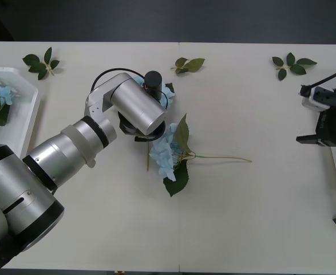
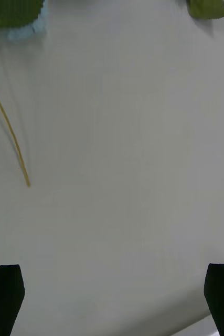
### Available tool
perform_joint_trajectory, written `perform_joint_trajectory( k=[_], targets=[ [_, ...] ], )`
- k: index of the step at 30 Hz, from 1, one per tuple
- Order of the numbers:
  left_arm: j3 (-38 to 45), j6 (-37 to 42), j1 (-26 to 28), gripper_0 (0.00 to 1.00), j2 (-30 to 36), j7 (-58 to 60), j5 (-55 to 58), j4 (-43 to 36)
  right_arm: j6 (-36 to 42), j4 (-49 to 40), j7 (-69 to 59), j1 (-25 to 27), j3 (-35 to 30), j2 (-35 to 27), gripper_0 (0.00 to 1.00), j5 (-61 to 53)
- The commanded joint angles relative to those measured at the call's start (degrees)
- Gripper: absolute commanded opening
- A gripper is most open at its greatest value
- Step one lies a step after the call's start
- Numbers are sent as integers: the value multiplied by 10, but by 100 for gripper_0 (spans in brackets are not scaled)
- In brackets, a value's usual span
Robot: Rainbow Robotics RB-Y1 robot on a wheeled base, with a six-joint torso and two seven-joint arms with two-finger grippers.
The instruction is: Put the red flowers into the right box and the blue flowers into the left box
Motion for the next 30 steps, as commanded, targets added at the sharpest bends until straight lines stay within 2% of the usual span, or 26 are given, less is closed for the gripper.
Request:
perform_joint_trajectory(
  k=[1,6,10,14,16,22,30],
  targets=[
    [3,-2,-28,0,2,6,4,-7,12,-67,-68,4,9,12,100,59],
    [3,-1,-28,0,10,6,-3,-18,12,-112,-147,-21,56,29,100,124],
    [3,10,-27,0,32,6,-15,-59,16,-118,-215,-83,140,60,100,188],
    [13,57,-27,0,65,4,-33,-119,18,-118,-299,-150,231,100,100,276],
    [21,80,-22,0,79,1,-41,-150,26,-113,-335,-165,252,121,100,310],
    [85,145,28,0,143,-19,-48,-286,61,-88,-386,-168,259,197,100,387],
    [213,212,117,0,233,-95,-17,-447,84,-43,-391,-168,259,252,100,419]
  ],
)
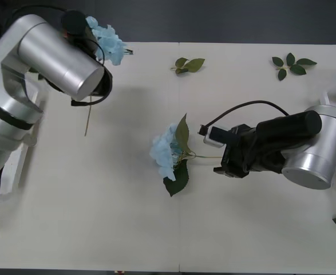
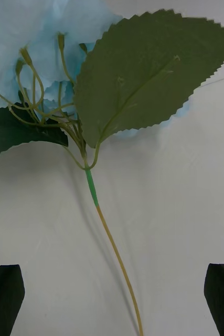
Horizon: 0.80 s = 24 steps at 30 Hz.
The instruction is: Put the red flowers into the right box and the blue flowers into the left box
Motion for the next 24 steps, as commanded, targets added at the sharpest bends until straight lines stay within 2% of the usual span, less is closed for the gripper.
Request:
perform_joint_trajectory(
  k=[1,7,12,19,24],
  targets=[
    [80,28,47,0,64,-62,45,-82,1,25,-8,-13,4,18,100,8],
    [203,29,105,0,125,-161,148,-101,17,56,-7,-13,7,48,100,23],
    [264,29,131,0,169,-221,209,-93,17,82,-3,-14,7,68,100,25],
    [360,28,154,0,210,-343,296,-21,17,120,0,-20,9,103,100,28],
    [394,28,159,0,240,-421,336,38,17,136,0,-24,15,117,100,30]
  ],
)
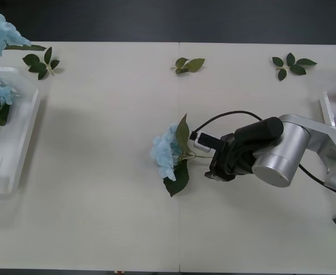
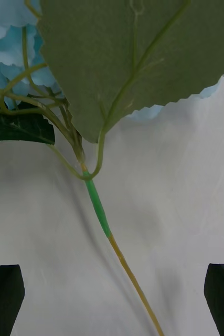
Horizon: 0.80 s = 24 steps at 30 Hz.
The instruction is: Put the red flowers into the right box and the blue flowers into the left box
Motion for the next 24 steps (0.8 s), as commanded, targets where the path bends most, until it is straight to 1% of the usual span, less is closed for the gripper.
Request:
perform_joint_trajectory(
  k=[1,5,6,8,11,12,15,16,19,20,21,22,23,24],
  targets=[
    [24,0,10,0,47,-53,25,42,-2,4,1,-24,4,11,100,6],
    [47,-3,12,0,60,-112,27,81,-3,14,0,-27,13,20,98,16],
    [53,-3,13,0,64,-127,28,92,-5,16,0,-28,16,23,94,18],
    [57,-4,15,0,67,-153,27,109,-8,22,0,-29,18,28,90,18],
    [58,-5,20,0,78,-199,27,143,-10,30,1,-29,18,34,78,21],
    [58,-5,22,0,79,-209,26,148,-10,30,1,-29,18,35,76,21],
    [58,-9,32,0,80,-256,21,176,-10,30,1,-30,19,36,61,23],
    [57,-12,35,0,80,-262,21,181,-10,30,1,-29,19,36,59,23],
    [56,-22,48,0,80,-292,22,200,-11,32,1,-30,21,36,45,23],
    [56,-29,54,0,80,-307,26,211,-12,32,1,-30,22,36,36,23],
    [54,-33,56,0,79,-312,27,215,-12,33,1,-29,22,36,33,24],
    [51,-38,57,0,80,-318,28,221,-12,33,1,-30,22,36,27,23],
    [39,-50,57,0,80,-325,28,233,-12,34,1,-30,22,36,18,22],
    [33,-56,58,0,80,-326,28,239,-12,35,1,-30,22,36,16,23]
  ],
)
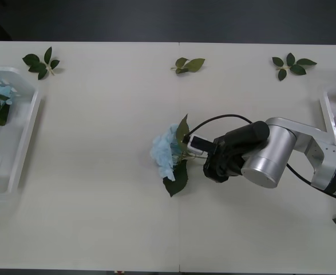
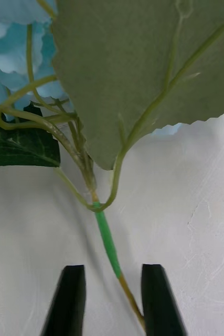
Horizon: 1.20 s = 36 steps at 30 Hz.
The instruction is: Put the red flowers into the right box and the blue flowers into the left box
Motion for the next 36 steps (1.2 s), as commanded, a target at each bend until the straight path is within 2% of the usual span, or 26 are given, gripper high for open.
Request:
perform_joint_trajectory(
  k=[1,5,10,12,13,14,16,21,27,36],
  targets=[
    [-31,-39,1,0,23,-47,2,29,-5,-2,2,-11,-6,7,13,4],
    [-63,-81,1,0,23,-47,0,49,-9,6,3,-11,-6,11,6,4],
    [-73,-96,3,0,23,-47,-5,49,-9,6,5,-12,-6,9,2,4],
    [-73,-96,3,31,23,-47,-7,49,-14,6,6,-12,-6,5,2,2],
    [-73,-97,3,70,23,-47,-5,48,-18,6,7,-14,-6,0,1,-7],
    [-73,-97,3,85,23,-47,-4,47,-22,6,8,-15,-7,-4,1,-15],
    [-73,-96,3,100,23,-49,0,41,-36,4,9,-17,-8,-16,1,-38],
    [-68,-66,3,100,23,-57,12,1,-64,-27,18,-17,-27,-63,0,-118],
    [-54,-11,1,100,23,-63,81,-24,-92,-86,27,-15,-66,-122,0,-244],
    [-54,34,1,100,14,-78,262,-24,-90,-114,85,-12,-158,-120,0,-430]
  ],
)
